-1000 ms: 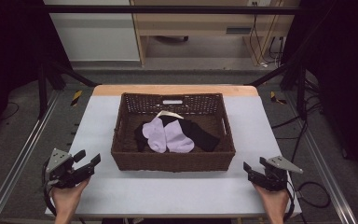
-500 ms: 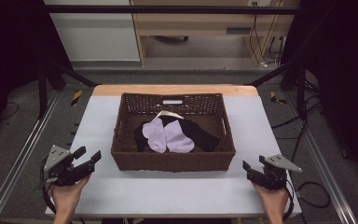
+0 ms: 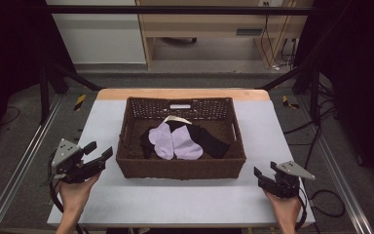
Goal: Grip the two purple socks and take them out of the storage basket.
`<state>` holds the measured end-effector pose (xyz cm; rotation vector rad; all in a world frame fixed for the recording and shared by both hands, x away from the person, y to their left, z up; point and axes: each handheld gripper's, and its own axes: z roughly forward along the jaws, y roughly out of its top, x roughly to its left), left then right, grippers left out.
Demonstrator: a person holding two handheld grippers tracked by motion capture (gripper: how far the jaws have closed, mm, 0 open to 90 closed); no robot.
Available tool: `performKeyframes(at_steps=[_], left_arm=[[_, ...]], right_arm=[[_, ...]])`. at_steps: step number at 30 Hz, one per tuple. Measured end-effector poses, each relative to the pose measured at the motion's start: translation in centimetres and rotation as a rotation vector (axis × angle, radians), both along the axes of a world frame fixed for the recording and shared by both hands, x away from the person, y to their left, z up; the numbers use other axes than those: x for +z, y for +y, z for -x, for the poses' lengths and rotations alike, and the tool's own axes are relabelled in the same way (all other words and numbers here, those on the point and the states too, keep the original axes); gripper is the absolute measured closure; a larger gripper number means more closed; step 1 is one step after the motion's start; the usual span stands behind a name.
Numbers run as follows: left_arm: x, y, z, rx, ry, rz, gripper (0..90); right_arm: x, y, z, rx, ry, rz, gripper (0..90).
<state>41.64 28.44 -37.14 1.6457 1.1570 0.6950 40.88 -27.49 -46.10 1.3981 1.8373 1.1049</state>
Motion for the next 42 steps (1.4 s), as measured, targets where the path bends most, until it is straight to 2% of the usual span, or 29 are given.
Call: performKeyframes(at_steps=[5,13,18,22,30,31,34,39,42], left_arm=[[1.3,-1.1,-0.7,-0.016,-0.02,0.012,36.7],[3.3,-3.6,-2.3,-0.05,-0.037,-0.006,37.1],[3.5,-5.3,-3.1,-0.073,-0.033,-0.022,37.8],[3.6,-6.0,-3.5,-0.085,-0.028,-0.018,38.8],[3.9,-8.1,-5.7,-0.093,-0.014,-0.017,41.5],[3.8,-8.8,-6.3,-0.104,-0.001,-0.014,41.8],[3.8,-9.5,-6.8,-0.111,0.0,-0.025,42.5],[3.6,-11.2,-8.6,-0.124,0.0,-0.051,43.6],[3.5,-11.6,-9.1,-0.133,0.0,-0.047,44.6]], right_arm=[[-0.1,0.0,-0.1,0.003,-0.001,0.007,34.2],[-0.1,0.0,-0.1,0.003,0.001,0.005,35.0],[0.0,0.0,-0.1,0.005,0.001,0.002,36.1],[-0.1,-0.1,-0.1,0.004,0.001,0.0,36.6],[-0.1,-0.1,-0.2,0.01,0.005,0.004,37.5],[-0.1,-0.1,-0.2,0.009,0.007,0.005,37.6],[-0.1,-0.1,-0.2,0.008,0.005,0.006,37.7],[-0.1,-0.3,-0.2,0.005,0.002,0.006,38.0],[-0.1,-0.3,-0.1,0.002,0.008,-0.004,38.1]])
